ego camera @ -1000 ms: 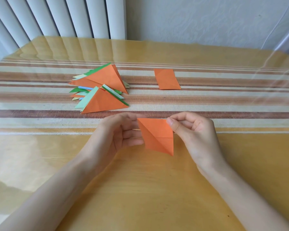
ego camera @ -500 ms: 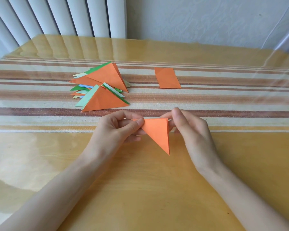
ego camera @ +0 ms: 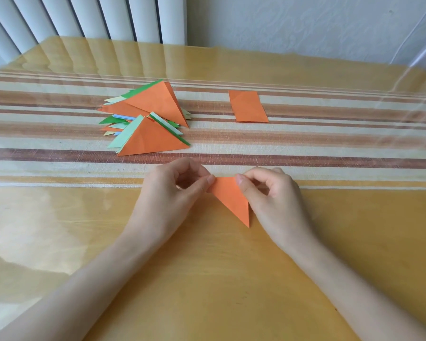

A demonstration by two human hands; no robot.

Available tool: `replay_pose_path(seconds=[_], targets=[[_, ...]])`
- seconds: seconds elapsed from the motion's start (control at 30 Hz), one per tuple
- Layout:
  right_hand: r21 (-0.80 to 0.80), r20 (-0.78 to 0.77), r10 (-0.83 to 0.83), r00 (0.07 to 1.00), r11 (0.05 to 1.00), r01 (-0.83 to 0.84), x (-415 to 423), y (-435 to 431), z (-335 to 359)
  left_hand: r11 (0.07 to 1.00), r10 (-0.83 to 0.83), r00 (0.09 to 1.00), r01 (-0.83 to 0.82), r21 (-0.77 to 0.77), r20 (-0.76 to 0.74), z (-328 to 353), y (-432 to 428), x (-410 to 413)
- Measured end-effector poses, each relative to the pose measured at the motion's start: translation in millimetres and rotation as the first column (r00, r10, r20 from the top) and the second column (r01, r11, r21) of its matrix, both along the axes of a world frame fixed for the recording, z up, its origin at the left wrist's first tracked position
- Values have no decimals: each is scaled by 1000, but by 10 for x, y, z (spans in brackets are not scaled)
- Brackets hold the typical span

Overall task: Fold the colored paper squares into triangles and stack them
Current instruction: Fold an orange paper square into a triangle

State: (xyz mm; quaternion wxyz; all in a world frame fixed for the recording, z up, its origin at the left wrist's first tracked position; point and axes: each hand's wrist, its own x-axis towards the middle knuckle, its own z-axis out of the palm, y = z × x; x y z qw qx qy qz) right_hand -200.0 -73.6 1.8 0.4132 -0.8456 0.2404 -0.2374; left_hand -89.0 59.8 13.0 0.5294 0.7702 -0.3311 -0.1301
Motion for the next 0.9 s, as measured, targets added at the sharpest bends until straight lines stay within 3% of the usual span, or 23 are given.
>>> replay_pose_path(seconds=[0.07, 0.13, 0.33, 0.47, 0.57, 0.7, 0.8, 0.9], targets=[[-166, -23, -48, 999, 985, 44, -3, -10, -16, 991, 38, 973, -66, 117, 229, -14, 6, -14], [-289, -52, -73, 996, 956, 55, 11, -18, -57, 976, 43, 931, -117, 186, 362, -40, -1, -21], [-411, -56, -103, 993, 909, 71, 53, -18, -129, 960, 28, 835, -175, 218, 549, -179, -16, 43], [-444, -44, -12, 999, 896, -9, 34, -25, -79, 974, -110, 759, -45, 221, 642, -166, -1, 44], [-590, -65, 166, 984, 789, -172, -48, -9, -77, 960, -215, 701, 22, 281, 680, -128, 59, 7], [-781, -205, 179, 962, 562, -271, -252, 8, -50, 922, -302, 605, -11, 387, 737, -146, 191, -56], [-799, -213, 205, 955, 526, -291, -431, -28, 15, 921, -299, 657, 7, 391, 692, -160, 240, -87], [-694, -142, 202, 969, 678, -242, -527, -55, 59, 932, -230, 839, 43, 361, 492, -80, 139, -104]])
